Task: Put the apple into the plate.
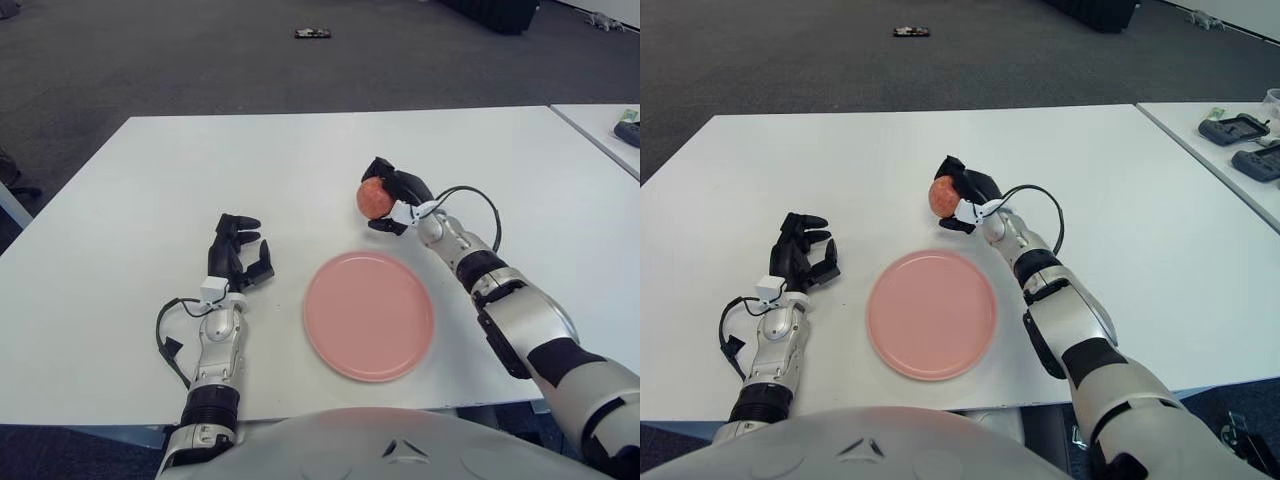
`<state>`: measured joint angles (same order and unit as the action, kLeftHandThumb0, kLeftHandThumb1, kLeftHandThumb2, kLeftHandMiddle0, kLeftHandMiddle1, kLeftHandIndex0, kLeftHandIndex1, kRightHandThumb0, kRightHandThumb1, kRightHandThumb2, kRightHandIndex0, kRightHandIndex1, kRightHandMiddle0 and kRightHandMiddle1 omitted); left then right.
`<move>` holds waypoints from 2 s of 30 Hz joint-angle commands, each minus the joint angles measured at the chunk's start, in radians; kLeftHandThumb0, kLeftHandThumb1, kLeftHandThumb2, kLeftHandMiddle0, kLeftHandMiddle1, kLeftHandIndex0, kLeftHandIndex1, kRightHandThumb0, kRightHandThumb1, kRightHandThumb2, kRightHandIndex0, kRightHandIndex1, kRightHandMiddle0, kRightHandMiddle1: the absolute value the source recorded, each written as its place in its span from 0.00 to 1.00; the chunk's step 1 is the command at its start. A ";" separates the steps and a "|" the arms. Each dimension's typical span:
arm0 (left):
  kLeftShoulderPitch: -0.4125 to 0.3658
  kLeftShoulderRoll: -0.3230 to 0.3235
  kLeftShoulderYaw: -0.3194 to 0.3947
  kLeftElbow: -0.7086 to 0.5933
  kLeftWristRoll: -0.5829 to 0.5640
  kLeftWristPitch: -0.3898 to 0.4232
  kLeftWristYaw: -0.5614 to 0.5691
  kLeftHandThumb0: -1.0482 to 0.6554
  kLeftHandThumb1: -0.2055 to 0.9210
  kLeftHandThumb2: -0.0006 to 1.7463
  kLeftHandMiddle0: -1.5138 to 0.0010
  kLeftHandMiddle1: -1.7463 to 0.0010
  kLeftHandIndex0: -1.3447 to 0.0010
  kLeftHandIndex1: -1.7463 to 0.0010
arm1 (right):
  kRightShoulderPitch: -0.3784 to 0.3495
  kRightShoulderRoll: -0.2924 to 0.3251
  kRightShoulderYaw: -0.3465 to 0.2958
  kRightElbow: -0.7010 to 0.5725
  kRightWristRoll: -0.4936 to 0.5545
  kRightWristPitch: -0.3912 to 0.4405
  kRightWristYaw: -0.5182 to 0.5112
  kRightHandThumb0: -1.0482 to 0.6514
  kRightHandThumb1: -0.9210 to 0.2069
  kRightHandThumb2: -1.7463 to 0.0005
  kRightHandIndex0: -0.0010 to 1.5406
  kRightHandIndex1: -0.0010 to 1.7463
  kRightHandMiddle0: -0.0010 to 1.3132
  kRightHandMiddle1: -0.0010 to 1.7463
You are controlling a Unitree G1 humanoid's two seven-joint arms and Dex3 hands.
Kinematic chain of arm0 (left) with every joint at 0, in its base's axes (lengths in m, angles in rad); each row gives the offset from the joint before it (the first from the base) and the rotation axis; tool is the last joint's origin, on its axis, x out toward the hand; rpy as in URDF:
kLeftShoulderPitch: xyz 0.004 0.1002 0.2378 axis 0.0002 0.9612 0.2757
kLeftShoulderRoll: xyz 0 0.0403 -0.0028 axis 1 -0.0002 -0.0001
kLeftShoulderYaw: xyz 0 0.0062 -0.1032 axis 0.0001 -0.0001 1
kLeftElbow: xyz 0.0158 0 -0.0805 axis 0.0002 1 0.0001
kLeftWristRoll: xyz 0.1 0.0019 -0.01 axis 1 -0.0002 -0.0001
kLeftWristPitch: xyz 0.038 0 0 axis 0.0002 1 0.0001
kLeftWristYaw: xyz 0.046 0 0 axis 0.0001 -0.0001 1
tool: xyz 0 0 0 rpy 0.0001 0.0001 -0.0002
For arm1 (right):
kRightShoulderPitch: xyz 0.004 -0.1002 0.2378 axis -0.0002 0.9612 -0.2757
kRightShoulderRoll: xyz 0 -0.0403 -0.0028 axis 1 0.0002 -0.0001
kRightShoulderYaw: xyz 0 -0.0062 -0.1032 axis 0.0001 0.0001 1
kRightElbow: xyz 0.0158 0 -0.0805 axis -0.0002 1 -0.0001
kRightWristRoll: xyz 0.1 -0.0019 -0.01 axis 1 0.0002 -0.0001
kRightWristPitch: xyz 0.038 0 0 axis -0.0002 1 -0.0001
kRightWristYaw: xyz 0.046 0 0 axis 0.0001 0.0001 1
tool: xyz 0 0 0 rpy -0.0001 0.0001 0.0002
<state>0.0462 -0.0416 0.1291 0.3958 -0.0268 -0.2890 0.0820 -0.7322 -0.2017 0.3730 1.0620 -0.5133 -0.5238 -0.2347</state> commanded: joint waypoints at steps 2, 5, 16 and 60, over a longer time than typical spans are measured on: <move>0.041 -0.006 -0.002 0.045 -0.001 0.035 0.005 0.61 0.59 0.67 0.68 0.00 0.77 0.00 | 0.052 -0.036 -0.039 -0.143 0.045 -0.006 0.051 0.62 0.73 0.11 0.53 0.96 0.41 1.00; 0.041 -0.006 -0.001 0.047 -0.003 0.032 0.003 0.61 0.63 0.64 0.70 0.00 0.80 0.00 | 0.089 -0.050 -0.057 -0.226 0.067 0.003 0.088 0.62 0.73 0.11 0.52 0.96 0.41 1.00; 0.036 0.000 -0.005 0.051 0.004 0.041 0.003 0.61 0.58 0.68 0.67 0.00 0.77 0.00 | 0.326 -0.083 -0.110 -0.650 0.148 0.081 0.247 0.62 0.73 0.11 0.53 0.95 0.41 1.00; 0.029 -0.015 -0.008 0.065 -0.011 0.018 0.009 0.61 0.50 0.72 0.63 0.00 0.71 0.03 | 0.692 -0.220 0.067 -1.314 -0.172 0.492 0.709 0.62 0.81 0.04 0.55 0.99 0.47 1.00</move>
<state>0.0321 -0.0432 0.1203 0.4238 -0.0310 -0.3050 0.0854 -0.0272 -0.4177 0.4313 -0.2231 -0.6492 -0.0575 0.4624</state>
